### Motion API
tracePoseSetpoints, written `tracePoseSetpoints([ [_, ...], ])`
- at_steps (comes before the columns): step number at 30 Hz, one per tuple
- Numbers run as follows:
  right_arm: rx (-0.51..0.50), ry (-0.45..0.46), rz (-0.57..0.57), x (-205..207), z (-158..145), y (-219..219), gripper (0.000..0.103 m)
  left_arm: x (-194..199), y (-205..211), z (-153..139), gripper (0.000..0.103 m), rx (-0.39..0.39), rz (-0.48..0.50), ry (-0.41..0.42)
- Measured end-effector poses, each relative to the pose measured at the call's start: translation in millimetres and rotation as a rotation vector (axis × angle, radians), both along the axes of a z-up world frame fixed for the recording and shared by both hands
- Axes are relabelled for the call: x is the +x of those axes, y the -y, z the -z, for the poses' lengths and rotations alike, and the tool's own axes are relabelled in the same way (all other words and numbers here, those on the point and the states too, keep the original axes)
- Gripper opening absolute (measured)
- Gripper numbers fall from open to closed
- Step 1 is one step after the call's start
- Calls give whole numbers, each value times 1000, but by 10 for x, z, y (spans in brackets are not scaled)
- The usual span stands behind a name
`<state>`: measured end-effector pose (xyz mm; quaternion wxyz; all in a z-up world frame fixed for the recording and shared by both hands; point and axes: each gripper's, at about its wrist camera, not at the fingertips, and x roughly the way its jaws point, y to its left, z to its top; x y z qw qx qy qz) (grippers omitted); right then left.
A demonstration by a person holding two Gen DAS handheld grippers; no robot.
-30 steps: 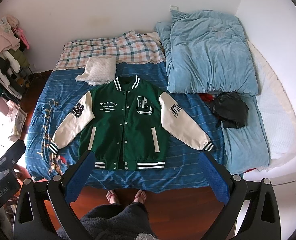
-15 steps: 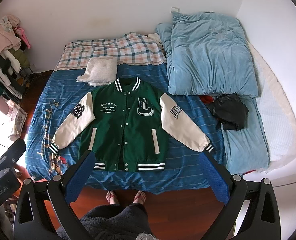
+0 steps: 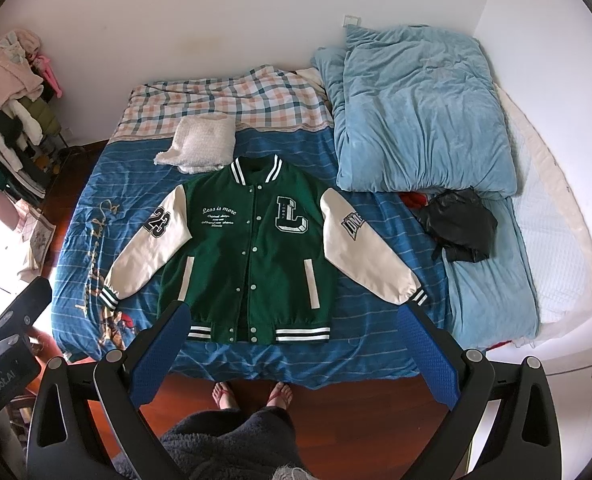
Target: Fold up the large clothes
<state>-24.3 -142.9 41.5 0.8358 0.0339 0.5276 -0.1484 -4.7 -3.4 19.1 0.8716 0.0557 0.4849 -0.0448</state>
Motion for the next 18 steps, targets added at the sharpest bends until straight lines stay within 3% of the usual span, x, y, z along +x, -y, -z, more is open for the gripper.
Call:
tracePoseSetpoints([
  [18,-5,2,-3,52,-45,-7,103,91,36,-52,103,-6,-3,4],
])
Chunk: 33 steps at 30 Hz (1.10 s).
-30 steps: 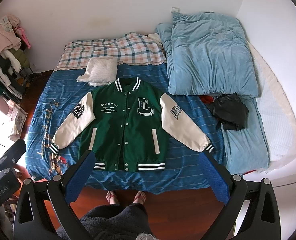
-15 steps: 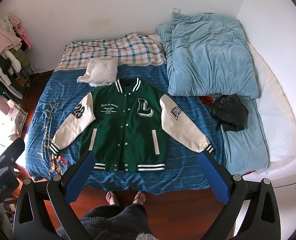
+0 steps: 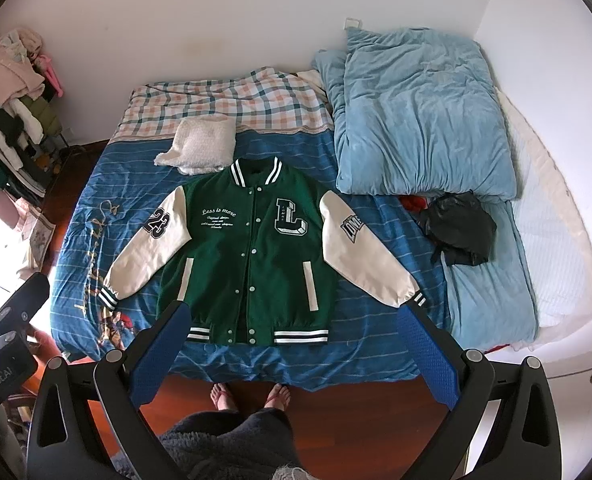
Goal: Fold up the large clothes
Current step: 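Grasp the striped cuff of the cream sleeve with the right gripper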
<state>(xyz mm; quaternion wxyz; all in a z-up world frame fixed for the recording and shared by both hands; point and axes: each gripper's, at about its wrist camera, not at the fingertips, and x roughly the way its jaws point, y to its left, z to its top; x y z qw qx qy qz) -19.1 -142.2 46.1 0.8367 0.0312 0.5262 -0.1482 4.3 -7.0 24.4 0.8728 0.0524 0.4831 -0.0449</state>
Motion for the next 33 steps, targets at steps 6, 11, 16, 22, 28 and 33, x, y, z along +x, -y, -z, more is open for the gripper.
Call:
tracePoseSetpoints([
  [6,1,0,0,-1,9,-4,103,-17,-14,3,103,0,1,-2],
  [11,8,-3,8,7,9,2,103,47,-11,-4,103,-10,7,-3],
  [16,66,30,85,66,98,216,103,314,-77,174,103,10,22,53],
  [22,166,1,331,287,1043,901,102,817,41,798,103,125,28,129],
  [28,386,-90,640,49,2520,1955,64,1341,385,1794,103,231,22,67],
  [33,609,-33,853,-157,3803,2810,60,1695,694,2533,103,298,-33,-34],
])
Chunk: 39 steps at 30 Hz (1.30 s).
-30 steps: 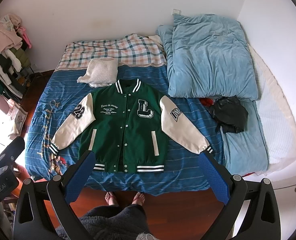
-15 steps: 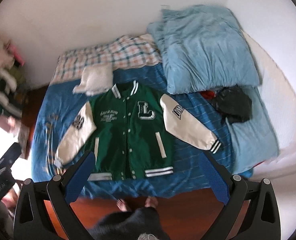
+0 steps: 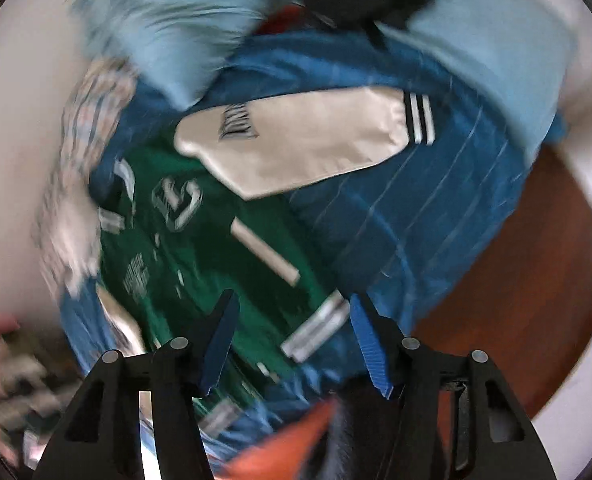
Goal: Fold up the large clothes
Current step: 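Grasp the striped cuff of the cream sleeve with the right gripper, then carry the cuff across the jacket body toward the other sleeve and release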
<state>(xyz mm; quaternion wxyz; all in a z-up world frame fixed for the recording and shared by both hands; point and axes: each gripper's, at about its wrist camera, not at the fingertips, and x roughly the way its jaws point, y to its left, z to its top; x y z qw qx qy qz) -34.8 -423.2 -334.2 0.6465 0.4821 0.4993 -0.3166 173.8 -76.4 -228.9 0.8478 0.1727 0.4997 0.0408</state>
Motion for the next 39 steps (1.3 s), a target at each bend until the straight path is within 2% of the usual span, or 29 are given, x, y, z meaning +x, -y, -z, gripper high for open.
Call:
tracePoseSetpoints([
  [4,65,83,176,-70,953,685,65,360,283,721,103,15,-81,-89],
  [9,93,37,398,-207,2088,1439,65,749,714,1693,103,29,-125,-211],
  [12,103,41,514,-265,2573,1767,65,898,939,2070,103,39,-113,-232],
  [14,76,50,535,-222,2772,1962,66,979,1069,2244,103,44,-101,-246],
  [16,33,55,551,-143,2837,2058,67,1054,1218,2423,103,43,-85,-262],
  [18,-20,74,558,1,2848,2164,65,1104,1324,2574,103,37,-67,-272],
  [20,-61,103,588,148,2868,2225,41,1189,1419,2714,103,25,-54,-284],
  [22,-73,112,605,284,2853,2256,24,1235,1455,2843,103,22,-42,-299],
  [23,-81,116,609,372,2826,2271,21,1257,1456,2890,103,20,-36,-306],
  [25,-115,117,593,555,2659,2241,20,1288,1438,2908,103,11,-28,-308],
  [27,-175,148,527,809,2327,2173,19,1301,1382,2860,103,0,-20,-290],
  [31,-266,278,319,1571,1482,1887,18,1361,1095,2789,103,-35,-47,-293],
  [35,-242,374,114,2558,937,1384,18,1375,504,2810,103,-36,-141,-318],
  [37,-199,419,-7,3171,799,1020,18,1384,192,2805,103,-31,-201,-320],
  [39,-161,422,-148,3811,776,594,18,1400,-197,2794,103,-50,-278,-319],
])
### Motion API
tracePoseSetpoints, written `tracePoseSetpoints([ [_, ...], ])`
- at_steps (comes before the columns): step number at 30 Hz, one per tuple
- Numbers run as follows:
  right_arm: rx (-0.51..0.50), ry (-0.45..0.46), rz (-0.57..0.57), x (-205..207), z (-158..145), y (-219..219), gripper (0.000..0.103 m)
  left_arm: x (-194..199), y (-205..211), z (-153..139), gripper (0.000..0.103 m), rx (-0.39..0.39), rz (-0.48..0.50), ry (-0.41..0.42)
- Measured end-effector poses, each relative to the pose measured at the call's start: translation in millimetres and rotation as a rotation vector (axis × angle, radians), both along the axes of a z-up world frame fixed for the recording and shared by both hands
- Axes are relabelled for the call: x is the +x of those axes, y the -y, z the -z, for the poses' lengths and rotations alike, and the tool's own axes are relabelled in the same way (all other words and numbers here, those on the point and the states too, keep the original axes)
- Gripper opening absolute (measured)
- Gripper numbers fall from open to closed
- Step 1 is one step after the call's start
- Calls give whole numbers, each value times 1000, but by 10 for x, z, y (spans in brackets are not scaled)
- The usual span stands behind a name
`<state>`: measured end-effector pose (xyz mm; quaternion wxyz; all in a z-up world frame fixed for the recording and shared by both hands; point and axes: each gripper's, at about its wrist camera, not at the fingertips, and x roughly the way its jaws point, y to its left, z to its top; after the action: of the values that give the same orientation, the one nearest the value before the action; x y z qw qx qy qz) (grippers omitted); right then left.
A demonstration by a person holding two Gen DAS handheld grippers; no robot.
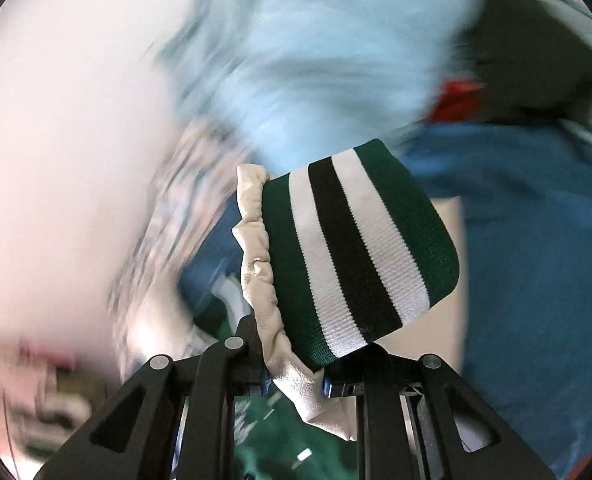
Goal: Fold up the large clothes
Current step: 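Carry the cuff across the jacket body toward the other sleeve and release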
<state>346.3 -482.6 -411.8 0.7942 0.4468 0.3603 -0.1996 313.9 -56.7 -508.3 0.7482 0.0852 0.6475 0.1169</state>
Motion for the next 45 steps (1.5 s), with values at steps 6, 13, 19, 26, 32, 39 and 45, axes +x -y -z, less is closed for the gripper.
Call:
tracePoseSetpoints([
  [6,-39,-92,-382,1691,559,-1603,18,-34,-1170,5,103,44,-222,35],
  [13,-2,-424,-778,2420,2209,-3526,21,-361,-2226,162,103,78,-408,-1],
  [19,-53,-425,-966,2336,2337,-4155,56,-867,-2853,226,103,-7,-583,-45],
  [26,-87,-382,-880,1838,1725,-3862,65,-1285,-3485,570,102,-397,-906,-5],
  [32,-253,-425,-902,1624,1742,-3642,69,-923,-3914,880,83,-355,-1045,42],
  [39,-255,-446,-1041,1709,2275,-4283,68,-418,-4504,495,19,-169,-983,211],
  [45,-346,-447,-1010,1810,2543,-4843,25,-31,-4740,217,18,-162,-811,258],
])
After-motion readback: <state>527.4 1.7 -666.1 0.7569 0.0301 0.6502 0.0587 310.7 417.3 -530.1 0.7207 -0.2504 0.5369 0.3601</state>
